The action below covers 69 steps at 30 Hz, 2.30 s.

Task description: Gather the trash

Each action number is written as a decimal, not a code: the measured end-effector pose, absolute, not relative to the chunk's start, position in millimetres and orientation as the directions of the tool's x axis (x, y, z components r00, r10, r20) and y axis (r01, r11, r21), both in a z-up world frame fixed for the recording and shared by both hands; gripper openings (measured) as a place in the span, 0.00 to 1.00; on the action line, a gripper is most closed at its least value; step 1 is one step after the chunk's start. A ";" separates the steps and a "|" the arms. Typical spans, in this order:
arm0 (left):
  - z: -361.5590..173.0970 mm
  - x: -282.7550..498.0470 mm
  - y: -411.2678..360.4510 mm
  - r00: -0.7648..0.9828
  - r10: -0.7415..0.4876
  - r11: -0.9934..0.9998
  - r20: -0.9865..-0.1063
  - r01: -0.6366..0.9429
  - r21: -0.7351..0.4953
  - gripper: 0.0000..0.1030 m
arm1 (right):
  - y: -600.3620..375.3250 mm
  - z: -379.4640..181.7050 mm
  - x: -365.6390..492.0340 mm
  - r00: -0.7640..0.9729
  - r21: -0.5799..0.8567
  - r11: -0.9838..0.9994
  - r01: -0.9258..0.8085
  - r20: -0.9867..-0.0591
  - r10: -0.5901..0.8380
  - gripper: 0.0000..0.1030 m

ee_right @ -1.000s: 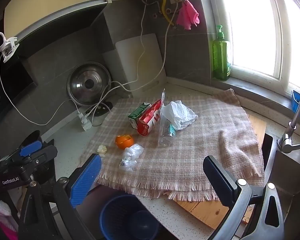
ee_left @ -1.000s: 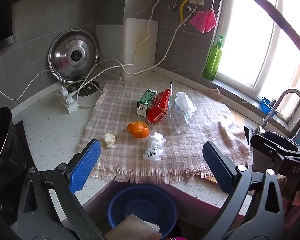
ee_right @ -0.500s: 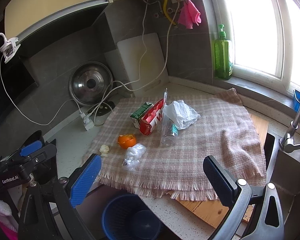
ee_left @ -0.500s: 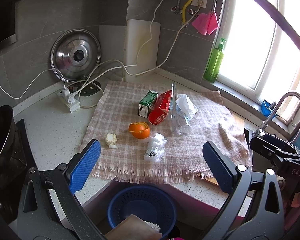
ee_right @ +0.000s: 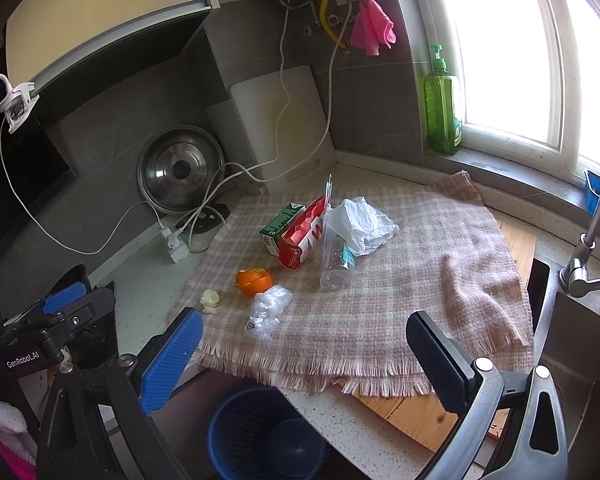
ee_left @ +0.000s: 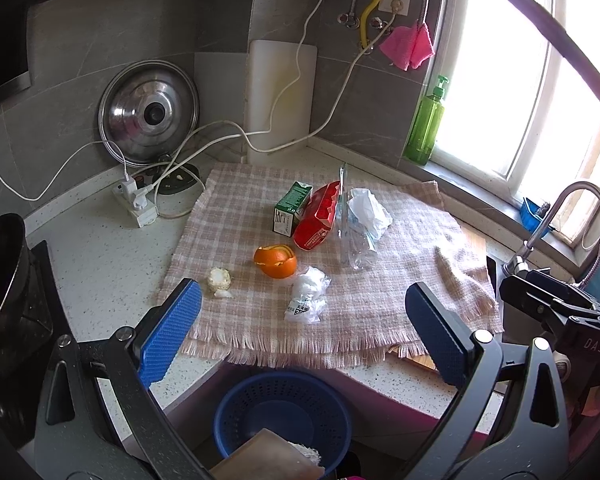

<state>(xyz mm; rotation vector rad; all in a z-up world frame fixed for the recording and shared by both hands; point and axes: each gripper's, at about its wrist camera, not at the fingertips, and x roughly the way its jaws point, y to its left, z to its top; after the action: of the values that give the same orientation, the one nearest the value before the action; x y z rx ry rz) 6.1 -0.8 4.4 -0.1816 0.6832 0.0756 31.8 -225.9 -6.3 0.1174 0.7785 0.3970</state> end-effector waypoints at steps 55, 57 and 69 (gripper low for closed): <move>13.1 7.0 15.4 0.770 0.011 0.979 -0.638 -0.139 -0.152 1.00 | -215.6 -14.3 41.5 0.614 0.251 0.915 -0.316 -0.681 0.399 1.00; 12.0 7.0 21.4 0.766 0.021 0.976 -0.643 -0.154 -0.152 1.00 | -214.2 -17.2 44.6 0.612 0.250 0.914 -0.321 -0.682 0.401 1.00; -41.6 28.5 71.6 0.707 0.017 0.962 -0.707 -0.205 -0.182 0.91 | -195.7 -40.2 68.2 0.547 0.269 0.887 -0.376 -0.708 0.447 0.99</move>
<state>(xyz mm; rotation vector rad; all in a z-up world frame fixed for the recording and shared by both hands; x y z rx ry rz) 28.5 71.6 -41.6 -0.2565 0.7778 0.1250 68.2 -195.7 -40.2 0.0895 0.8643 0.4881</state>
